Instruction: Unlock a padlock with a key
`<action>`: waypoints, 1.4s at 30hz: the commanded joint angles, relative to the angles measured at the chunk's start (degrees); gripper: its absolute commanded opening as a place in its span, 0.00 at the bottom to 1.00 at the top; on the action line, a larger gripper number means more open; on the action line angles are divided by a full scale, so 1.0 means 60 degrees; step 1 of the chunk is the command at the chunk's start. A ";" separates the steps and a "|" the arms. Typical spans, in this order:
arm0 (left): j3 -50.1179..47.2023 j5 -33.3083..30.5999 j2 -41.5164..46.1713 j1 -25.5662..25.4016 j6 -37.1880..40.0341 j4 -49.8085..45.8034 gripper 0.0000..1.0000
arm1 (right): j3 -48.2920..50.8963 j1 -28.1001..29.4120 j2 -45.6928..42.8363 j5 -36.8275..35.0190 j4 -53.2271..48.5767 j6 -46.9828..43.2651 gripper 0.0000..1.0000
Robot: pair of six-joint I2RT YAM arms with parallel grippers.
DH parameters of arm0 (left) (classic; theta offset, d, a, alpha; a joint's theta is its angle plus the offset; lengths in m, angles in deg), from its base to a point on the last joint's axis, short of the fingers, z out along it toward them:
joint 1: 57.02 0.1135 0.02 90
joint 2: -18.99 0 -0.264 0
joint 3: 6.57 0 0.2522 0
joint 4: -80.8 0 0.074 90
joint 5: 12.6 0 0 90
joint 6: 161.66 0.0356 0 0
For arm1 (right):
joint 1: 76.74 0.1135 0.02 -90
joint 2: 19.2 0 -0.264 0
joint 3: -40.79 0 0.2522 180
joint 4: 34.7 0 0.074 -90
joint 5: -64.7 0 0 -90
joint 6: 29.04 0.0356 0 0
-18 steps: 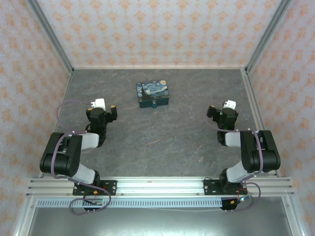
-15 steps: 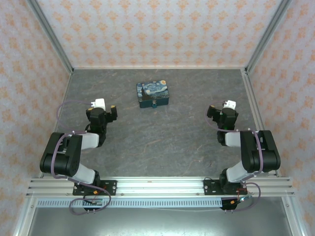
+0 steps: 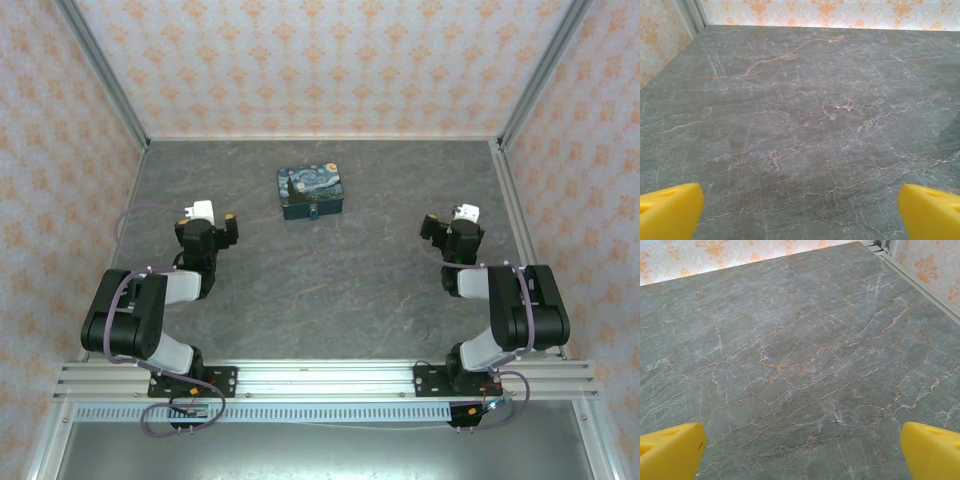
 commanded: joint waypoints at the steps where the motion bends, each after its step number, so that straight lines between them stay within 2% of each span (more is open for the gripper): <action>1: 0.0082 0.0001 -0.0055 -0.0033 0.0118 -0.0081 1.00 | -0.0143 0.0064 0.0029 -0.0148 -0.0021 -0.0026 0.99; 9: 0.0054 0.0035 -0.0034 -0.0019 0.0125 -0.0029 1.00 | -0.0105 0.0075 0.0015 -0.0145 0.0024 -0.0026 0.99; 12: 0.0463 -0.0002 0.0647 -0.0033 0.0121 -0.1269 1.00 | -0.0117 0.0064 -0.0338 -0.0519 -0.0279 0.0141 0.99; 16: 0.0909 -0.0487 0.2581 -0.0033 -0.0301 -0.3195 1.00 | -0.0388 0.0074 -0.2192 -0.0682 -0.2214 0.0255 0.99; 19: 0.1558 -0.0559 0.3723 -0.0032 -0.1526 -0.5201 1.00 | -0.1036 0.0076 -0.3526 -0.0731 -0.4726 0.0775 0.99; 20: 0.1850 -0.0363 0.3857 -0.0021 -0.2004 -0.5920 1.00 | -0.1242 0.0085 -0.3866 -0.0597 -0.5453 0.1005 0.99; 22: 0.2504 0.0670 0.3864 -0.0026 -0.2569 -0.7134 1.00 | -0.1604 0.0126 -0.4547 -0.0090 -0.7063 0.1635 0.99; 24: 0.2846 0.1506 0.3783 -0.0068 -0.3211 -0.7772 1.00 | -0.1930 0.0203 -0.5030 0.0436 -0.8340 0.2292 0.99; 27: 0.2517 0.2511 0.3920 -0.0486 -0.4261 -0.7466 1.00 | -0.2359 0.0492 -0.5445 0.1294 -1.0034 0.2983 0.99; 32: 0.1991 0.2812 0.3745 -0.1889 -0.5376 -0.6553 1.00 | -0.2409 0.1647 -0.5530 0.2076 -1.1526 0.4096 1.00; 39: 0.1984 0.2975 0.3012 -0.2848 -0.5971 -0.5560 1.00 | -0.2447 0.3919 -0.4338 0.1265 -1.2451 0.5073 0.88; 42: 0.2014 0.3047 0.2807 -0.3004 -0.6126 -0.5366 1.00 | -0.2960 0.4439 -0.3455 0.0277 -1.3688 0.5513 0.79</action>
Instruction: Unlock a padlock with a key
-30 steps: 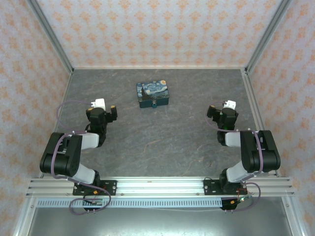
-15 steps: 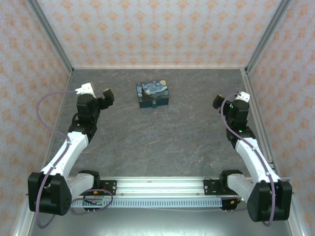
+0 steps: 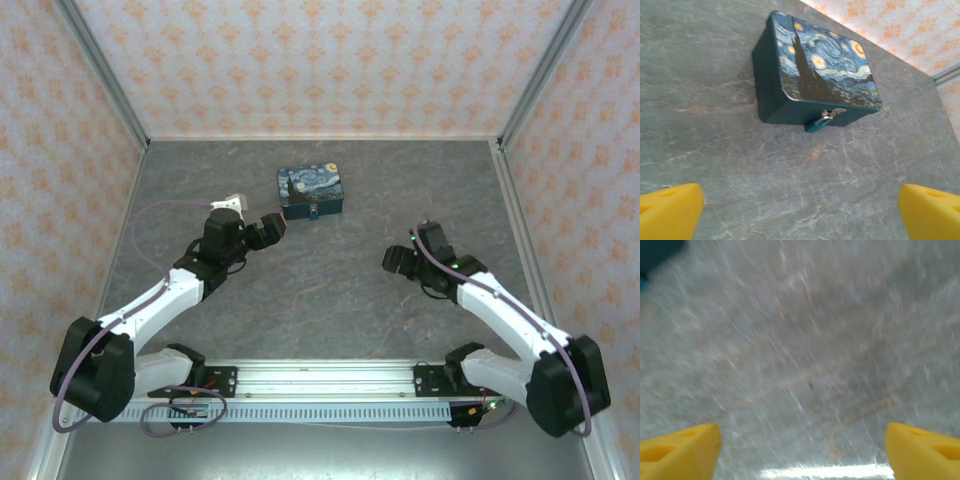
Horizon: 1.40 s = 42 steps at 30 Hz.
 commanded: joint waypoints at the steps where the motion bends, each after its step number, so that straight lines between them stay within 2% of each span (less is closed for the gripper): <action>1: 0.0019 0.0125 -0.0131 -0.0142 -0.0435 0.0634 1.00 | -0.0648 0.0485 0.0688 -0.1416 -0.1976 0.0827 0.77; 3: -0.0023 0.0060 -0.0149 -0.0253 -0.0457 0.0681 1.00 | -0.0739 0.0689 0.0881 -0.2002 -0.2588 0.1041 0.72; 7: -0.0055 -0.0062 -0.0135 -0.0342 -0.0443 0.0680 1.00 | -0.0394 0.0794 0.0819 -0.2067 -0.3210 0.1725 0.63; 15: 0.0029 -0.0276 -0.0076 -0.0380 -0.0275 0.0441 1.00 | 0.0513 0.1127 -0.0075 -0.2173 -0.4316 0.3474 0.57; 17: 0.0084 -0.0325 -0.0091 -0.0382 -0.0196 0.0333 1.00 | 0.0666 0.1130 -0.0315 -0.2171 -0.4477 0.3931 0.52; 21: 0.0150 -0.0422 -0.0091 -0.0382 -0.0120 0.0155 1.00 | 0.0801 0.1129 -0.0433 -0.1884 -0.4850 0.4547 0.52; 24: 0.0173 -0.0474 -0.0104 -0.0380 -0.0062 0.0109 1.00 | 0.0878 0.1157 -0.0402 -0.1603 -0.4975 0.4660 0.47; 42: 0.0251 -0.0612 0.0049 -0.0382 0.0121 -0.0169 1.00 | 0.0974 0.1152 0.0486 -0.0182 -0.5668 0.4918 0.41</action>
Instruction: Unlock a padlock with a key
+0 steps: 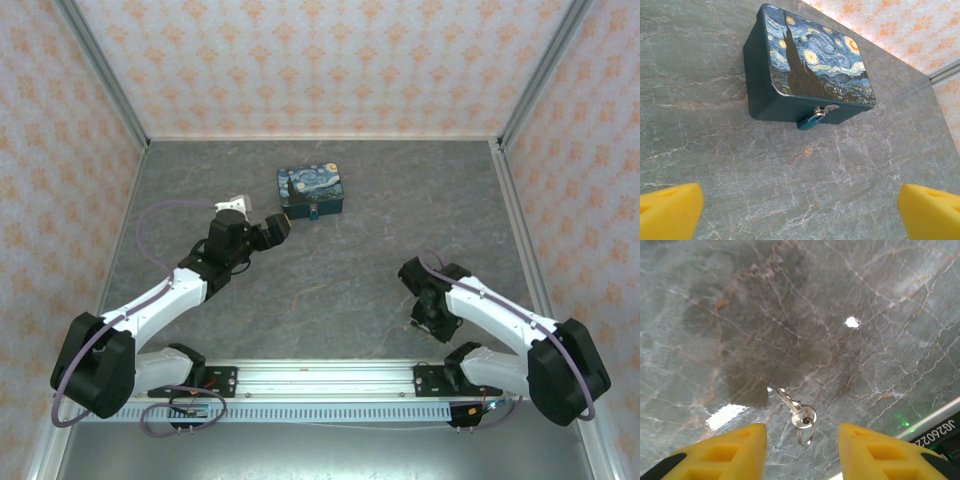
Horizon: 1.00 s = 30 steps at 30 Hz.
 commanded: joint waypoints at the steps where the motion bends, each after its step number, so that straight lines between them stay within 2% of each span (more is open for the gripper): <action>1: 0.0249 -0.0318 0.0169 -0.0064 0.0274 -0.0282 1.00 | 0.0076 0.0059 0.0295 0.0170 -0.0523 0.0146 0.41; 11: 0.0344 -0.0328 0.0052 -0.0063 0.0340 -0.0339 1.00 | -0.0627 0.0068 0.1796 0.0073 -0.0355 -0.0300 0.32; 17: 0.0405 -0.0306 0.0040 -0.0066 0.0337 -0.0343 1.00 | -0.0792 0.0059 0.1898 -0.0272 -0.0329 -0.0285 0.19; 30: 0.0484 -0.0428 0.0214 -0.0060 0.0450 -0.0563 1.00 | -0.0837 0.0062 0.2018 -0.0202 -0.0311 -0.0441 0.17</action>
